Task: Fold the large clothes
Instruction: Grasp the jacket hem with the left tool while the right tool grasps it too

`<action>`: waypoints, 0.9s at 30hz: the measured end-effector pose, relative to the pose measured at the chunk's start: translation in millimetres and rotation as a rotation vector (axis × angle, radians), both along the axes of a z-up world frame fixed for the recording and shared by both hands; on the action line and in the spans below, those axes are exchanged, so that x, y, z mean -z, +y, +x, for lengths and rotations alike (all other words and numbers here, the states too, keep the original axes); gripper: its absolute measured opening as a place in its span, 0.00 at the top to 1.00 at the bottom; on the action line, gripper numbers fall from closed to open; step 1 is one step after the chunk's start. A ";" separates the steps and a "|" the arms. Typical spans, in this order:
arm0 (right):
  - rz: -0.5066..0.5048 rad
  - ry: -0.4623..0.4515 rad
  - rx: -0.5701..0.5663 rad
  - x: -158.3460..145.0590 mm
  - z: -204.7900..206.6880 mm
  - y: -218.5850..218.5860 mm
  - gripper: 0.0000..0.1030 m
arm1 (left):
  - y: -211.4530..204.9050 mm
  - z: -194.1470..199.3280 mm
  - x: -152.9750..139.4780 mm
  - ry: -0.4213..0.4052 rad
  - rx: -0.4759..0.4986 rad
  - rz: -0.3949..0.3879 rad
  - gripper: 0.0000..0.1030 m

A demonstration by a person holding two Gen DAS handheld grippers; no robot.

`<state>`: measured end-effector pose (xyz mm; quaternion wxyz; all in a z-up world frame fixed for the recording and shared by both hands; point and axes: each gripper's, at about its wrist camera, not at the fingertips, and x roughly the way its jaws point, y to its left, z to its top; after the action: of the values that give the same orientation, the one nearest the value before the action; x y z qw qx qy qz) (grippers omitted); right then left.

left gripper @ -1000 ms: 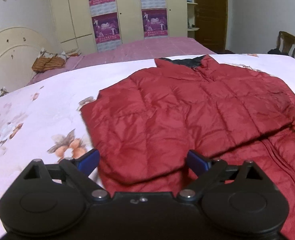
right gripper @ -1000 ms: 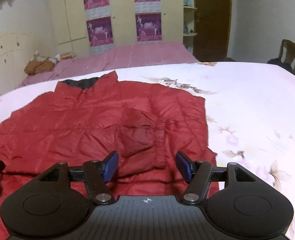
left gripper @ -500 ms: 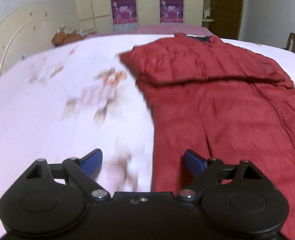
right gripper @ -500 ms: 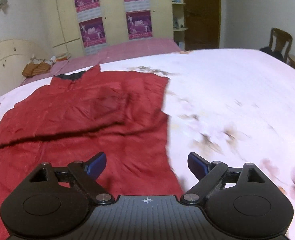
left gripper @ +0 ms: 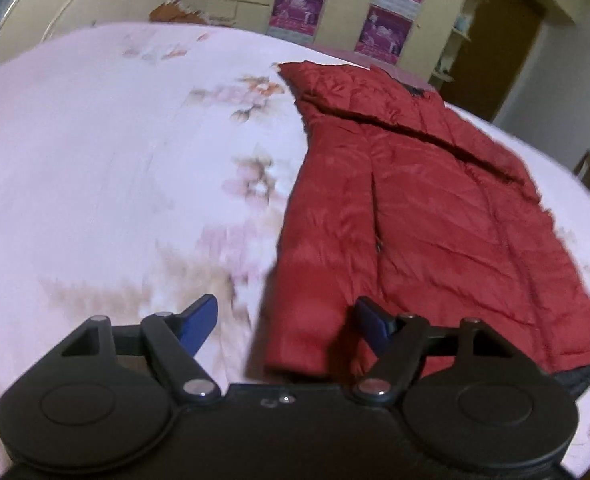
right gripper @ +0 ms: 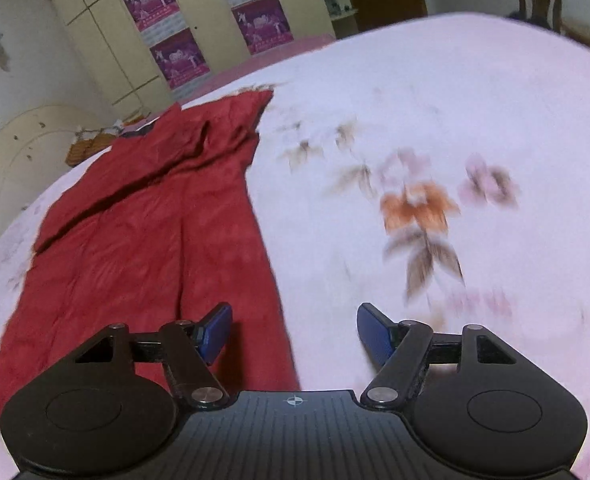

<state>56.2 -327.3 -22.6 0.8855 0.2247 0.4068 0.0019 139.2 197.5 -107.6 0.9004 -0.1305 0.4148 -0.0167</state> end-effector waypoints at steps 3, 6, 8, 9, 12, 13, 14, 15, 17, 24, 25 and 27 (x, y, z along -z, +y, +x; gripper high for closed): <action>0.055 -0.002 -0.017 3.0 -23.6 0.0 0.33 | 13.7 -17.7 3.1 -0.012 -0.032 -0.175 0.33; 0.138 -0.012 -0.025 5.1 -38.3 -0.5 0.33 | 20.0 -25.2 11.5 -0.023 -0.037 -0.317 0.36; 0.212 -0.017 -0.017 6.8 -37.9 -3.2 0.33 | 20.4 -20.0 16.7 -0.035 -0.030 -0.348 0.36; 0.253 -0.020 -0.012 9.0 -36.2 -5.5 0.33 | 22.1 -15.0 20.2 -0.044 -0.024 -0.373 0.36; 0.357 -0.020 0.015 16.1 -22.5 -13.5 0.51 | 28.1 2.5 24.3 -0.044 -0.016 -0.446 0.39; 0.389 -0.013 0.025 19.7 -18.3 -16.2 0.57 | 28.6 8.1 24.7 -0.038 -0.010 -0.459 0.40; 0.425 -0.013 0.031 23.3 -14.0 -19.3 0.58 | 27.6 13.9 25.5 -0.028 0.005 -0.468 0.40; 0.449 -0.015 0.033 25.3 -10.1 -22.6 0.59 | 26.0 20.1 26.0 -0.018 0.026 -0.468 0.41; 0.476 -0.013 0.012 26.7 -2.3 -25.7 0.59 | 19.6 28.4 24.6 -0.006 0.091 -0.458 0.41; 0.472 0.032 -0.154 27.4 16.3 -26.6 0.93 | 10.2 29.9 26.6 0.010 0.112 -0.378 0.89; 0.467 0.032 -0.153 28.2 16.3 -27.0 0.93 | 9.9 25.0 25.8 -0.012 0.095 -0.379 0.91; 0.464 0.008 -0.145 25.0 11.1 -28.8 0.94 | 7.7 15.0 19.4 -0.070 0.092 -0.392 0.93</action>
<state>67.2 -356.1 -47.6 0.8061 0.3925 0.4138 0.1578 154.2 205.2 -127.0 0.8698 -0.2834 0.3778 -0.1426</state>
